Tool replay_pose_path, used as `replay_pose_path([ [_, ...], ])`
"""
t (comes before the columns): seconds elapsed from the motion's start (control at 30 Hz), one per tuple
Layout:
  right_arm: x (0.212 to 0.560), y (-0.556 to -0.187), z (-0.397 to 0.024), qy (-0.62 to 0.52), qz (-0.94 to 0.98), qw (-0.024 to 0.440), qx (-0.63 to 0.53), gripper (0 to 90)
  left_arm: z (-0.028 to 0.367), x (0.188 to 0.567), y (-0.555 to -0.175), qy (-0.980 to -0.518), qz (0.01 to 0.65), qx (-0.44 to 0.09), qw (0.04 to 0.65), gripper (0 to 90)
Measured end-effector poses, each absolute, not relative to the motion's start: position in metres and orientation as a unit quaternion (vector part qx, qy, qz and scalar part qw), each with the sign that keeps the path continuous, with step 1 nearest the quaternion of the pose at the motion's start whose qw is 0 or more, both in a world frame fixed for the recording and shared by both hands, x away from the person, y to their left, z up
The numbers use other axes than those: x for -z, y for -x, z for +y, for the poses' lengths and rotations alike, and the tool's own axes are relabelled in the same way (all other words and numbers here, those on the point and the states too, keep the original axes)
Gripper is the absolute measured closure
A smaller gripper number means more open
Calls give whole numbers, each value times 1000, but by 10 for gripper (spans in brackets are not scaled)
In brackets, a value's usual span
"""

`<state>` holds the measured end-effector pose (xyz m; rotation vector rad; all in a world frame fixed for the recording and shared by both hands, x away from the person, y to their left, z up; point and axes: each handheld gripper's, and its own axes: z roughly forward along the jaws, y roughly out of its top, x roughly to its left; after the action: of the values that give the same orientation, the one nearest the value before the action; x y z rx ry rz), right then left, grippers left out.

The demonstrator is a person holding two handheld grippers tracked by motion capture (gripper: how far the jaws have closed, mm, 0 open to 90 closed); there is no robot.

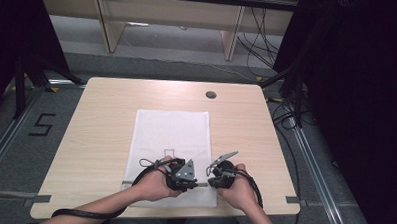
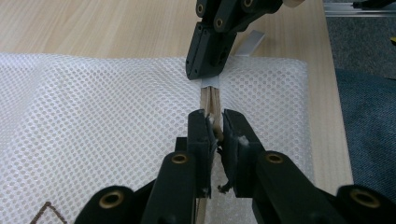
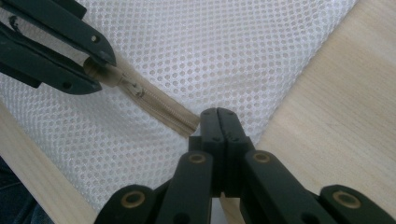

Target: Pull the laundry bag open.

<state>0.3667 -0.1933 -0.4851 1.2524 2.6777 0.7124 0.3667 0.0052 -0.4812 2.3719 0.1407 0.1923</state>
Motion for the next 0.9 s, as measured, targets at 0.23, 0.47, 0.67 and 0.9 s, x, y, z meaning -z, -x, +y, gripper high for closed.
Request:
replay_pose_path([
  [0.23, 485, -367, -194, -414, 879, 49, -234, 900, 8, 480, -367, -925, 53, -74, 369, 814],
  [0.47, 485, -367, -194, -413, 879, 49, -234, 900, 9, 480, -365, -926, 56, -73, 367, 815],
  [0.67, 485, -367, -194, -413, 879, 48, -235, 900, 13, 480, -365, -925, 60, -72, 368, 815],
  [0.9, 485, -367, -194, -413, 878, 49, -236, 900, 16, 478, -366, -927, 52, -78, 364, 815],
])
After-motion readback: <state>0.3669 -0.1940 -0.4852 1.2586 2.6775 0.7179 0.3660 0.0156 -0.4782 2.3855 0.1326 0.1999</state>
